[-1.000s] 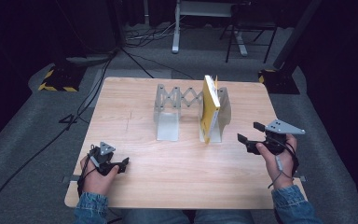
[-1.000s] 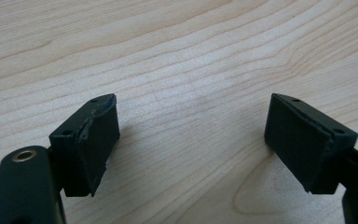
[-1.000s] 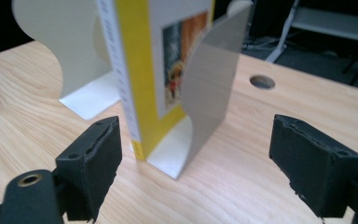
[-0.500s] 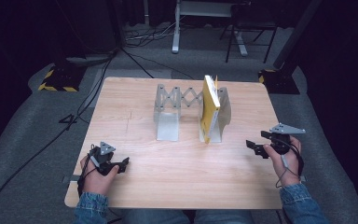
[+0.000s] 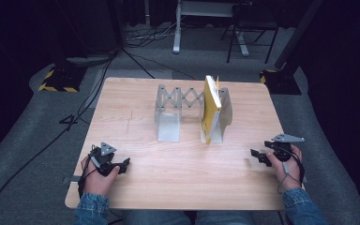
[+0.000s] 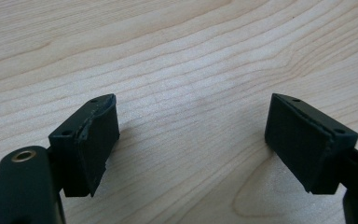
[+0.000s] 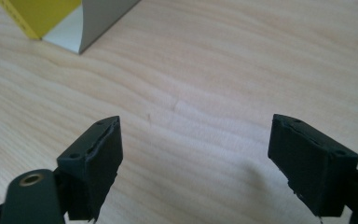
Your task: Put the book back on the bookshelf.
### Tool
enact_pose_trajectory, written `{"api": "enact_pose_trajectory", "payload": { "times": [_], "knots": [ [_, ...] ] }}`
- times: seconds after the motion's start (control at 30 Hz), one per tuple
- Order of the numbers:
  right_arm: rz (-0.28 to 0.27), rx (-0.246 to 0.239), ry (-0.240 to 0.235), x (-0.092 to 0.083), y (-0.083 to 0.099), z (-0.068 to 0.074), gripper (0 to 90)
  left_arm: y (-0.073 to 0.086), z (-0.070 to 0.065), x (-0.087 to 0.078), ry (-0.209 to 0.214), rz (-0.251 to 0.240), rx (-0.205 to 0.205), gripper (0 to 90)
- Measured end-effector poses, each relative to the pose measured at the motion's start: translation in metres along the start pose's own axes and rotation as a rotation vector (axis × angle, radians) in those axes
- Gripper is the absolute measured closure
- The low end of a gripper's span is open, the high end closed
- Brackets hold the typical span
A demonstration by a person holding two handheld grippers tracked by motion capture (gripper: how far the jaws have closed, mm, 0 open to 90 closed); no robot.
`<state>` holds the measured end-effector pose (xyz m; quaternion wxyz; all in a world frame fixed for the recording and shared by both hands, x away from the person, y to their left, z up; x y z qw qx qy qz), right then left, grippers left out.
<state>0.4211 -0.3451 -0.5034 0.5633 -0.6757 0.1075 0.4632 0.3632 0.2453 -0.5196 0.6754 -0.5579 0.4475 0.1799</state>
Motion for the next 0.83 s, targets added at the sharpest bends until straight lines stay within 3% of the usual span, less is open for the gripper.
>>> {"api": "enact_pose_trajectory", "payload": {
  "times": [0.23, 0.4, 0.5, 0.83],
  "knots": [
    [0.013, -0.006, 0.008, 0.005, 0.015, 0.001, 17.5, 0.0, 0.0, 0.0, -0.001, -0.001, 0.003, 18.1],
    [0.036, -0.063, 0.035, 0.006, 0.015, 0.004, 14.2, 0.0, -0.001, 0.0, 0.0, -0.002, 0.0, 18.1],
    [0.048, -0.058, 0.046, 0.01, 0.013, 0.006, 8.7, 0.0, -0.001, 0.0, 0.0, -0.002, 0.0, 18.1],
    [0.05, -0.058, 0.046, 0.01, 0.012, 0.007, 8.4, 0.0, -0.001, 0.0, -0.001, -0.001, 0.003, 18.2]
  ]
}}
Point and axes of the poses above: each handheld gripper's, and its own axes: x roughly forward along the jaws, y roughly out of its underside, z roughly to its left, the point moved 2 cm from there along x, roughly forward along the jaws, and after that the axes turned 8 degrees about z, right-handed, at the moved point
